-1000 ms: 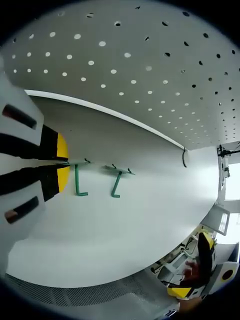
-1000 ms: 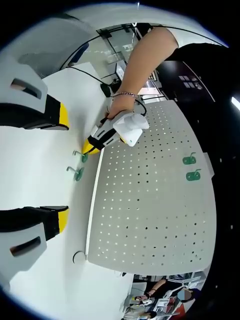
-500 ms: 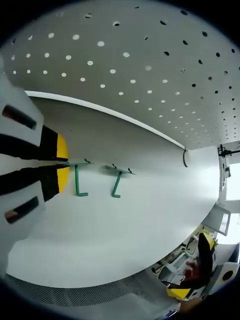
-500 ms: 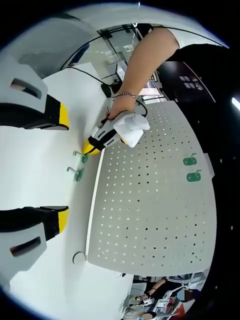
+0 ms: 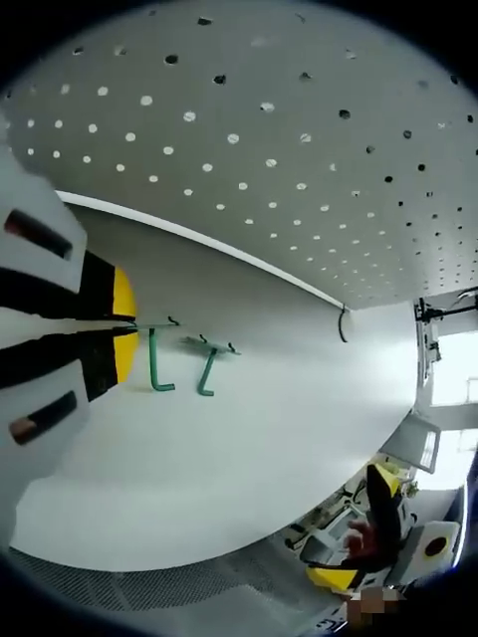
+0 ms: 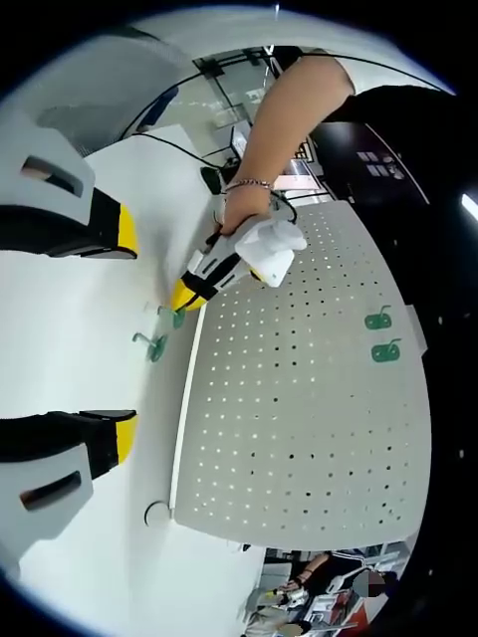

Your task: Insert the hook assembly into the mounting plate slot until the hook locks in place.

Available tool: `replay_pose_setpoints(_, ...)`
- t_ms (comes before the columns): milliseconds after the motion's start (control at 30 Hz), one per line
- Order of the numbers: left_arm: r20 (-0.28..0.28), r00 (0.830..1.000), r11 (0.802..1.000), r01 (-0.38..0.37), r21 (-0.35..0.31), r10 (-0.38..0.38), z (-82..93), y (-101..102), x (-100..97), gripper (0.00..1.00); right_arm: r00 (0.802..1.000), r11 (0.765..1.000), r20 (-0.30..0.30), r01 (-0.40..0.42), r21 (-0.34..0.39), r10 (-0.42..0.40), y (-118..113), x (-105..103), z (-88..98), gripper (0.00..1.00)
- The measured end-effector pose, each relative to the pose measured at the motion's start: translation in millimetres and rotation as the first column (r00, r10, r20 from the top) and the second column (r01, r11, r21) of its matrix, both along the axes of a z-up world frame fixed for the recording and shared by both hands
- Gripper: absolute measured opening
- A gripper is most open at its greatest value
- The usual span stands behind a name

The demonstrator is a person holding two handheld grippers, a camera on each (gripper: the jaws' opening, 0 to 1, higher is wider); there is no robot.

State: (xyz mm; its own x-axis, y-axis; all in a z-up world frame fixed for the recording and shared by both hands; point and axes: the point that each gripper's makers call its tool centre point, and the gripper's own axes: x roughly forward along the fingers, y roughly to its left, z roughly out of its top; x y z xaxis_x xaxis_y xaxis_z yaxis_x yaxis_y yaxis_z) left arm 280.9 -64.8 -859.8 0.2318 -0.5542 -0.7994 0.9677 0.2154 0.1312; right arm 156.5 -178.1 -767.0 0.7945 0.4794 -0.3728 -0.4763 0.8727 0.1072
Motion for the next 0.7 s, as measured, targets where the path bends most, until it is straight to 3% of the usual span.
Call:
replay_pose_setpoints(367,0.005,1.0,0.998,-0.015,-0.064,0.015,7.9,-3,-2.7,0.02,1.0,1.0,0.001,-0.002,0.0,0.002,1,0,0.3,0.59)
replay_pose_setpoints(700,0.022,0.998,0.984,-0.06,-0.166,0.064,23.7,-5,0.3,0.02,1.0,1.0,0.006,0.0,0.002,0.0,0,1,1.2,0.6)
